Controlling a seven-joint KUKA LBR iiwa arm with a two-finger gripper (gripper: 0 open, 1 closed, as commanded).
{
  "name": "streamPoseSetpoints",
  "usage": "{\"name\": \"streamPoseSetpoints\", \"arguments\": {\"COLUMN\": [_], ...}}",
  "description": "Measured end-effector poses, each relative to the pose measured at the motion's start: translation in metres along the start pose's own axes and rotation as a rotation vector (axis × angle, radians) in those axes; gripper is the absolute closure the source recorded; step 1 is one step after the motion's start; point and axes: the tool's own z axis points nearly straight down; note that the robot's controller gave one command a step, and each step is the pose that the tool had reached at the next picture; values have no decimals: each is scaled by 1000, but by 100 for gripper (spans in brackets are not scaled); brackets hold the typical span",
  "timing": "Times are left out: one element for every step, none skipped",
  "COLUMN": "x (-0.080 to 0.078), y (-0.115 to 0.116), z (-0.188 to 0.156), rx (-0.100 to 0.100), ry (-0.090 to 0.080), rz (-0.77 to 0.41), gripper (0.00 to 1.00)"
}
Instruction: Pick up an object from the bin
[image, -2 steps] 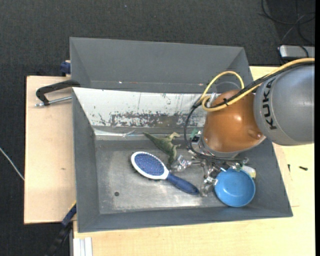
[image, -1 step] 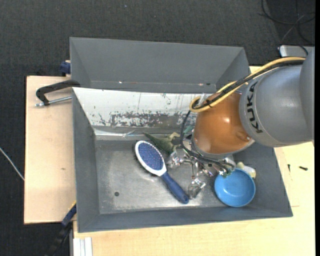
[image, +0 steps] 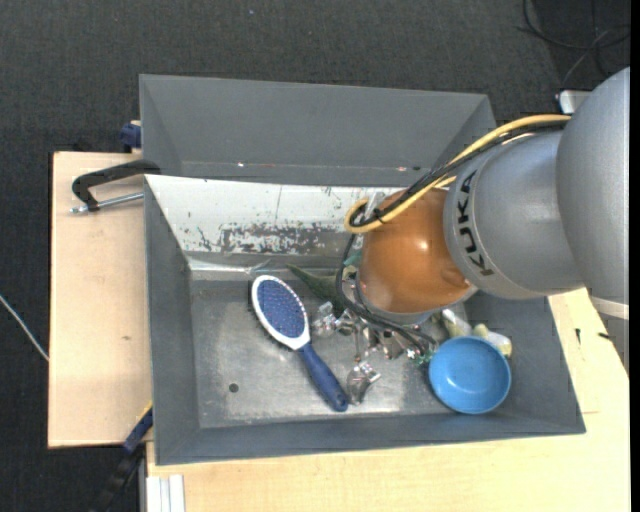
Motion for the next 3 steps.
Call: {"name": "streamPoseSetpoints", "arguments": {"x": [13, 77, 75], "y": [24, -112, -109], "z": [-17, -21, -21], "rx": [-5, 0, -3], "ry": [0, -3, -5], "rz": [-52, -366, -370], "gripper": [0, 0, 100]}}
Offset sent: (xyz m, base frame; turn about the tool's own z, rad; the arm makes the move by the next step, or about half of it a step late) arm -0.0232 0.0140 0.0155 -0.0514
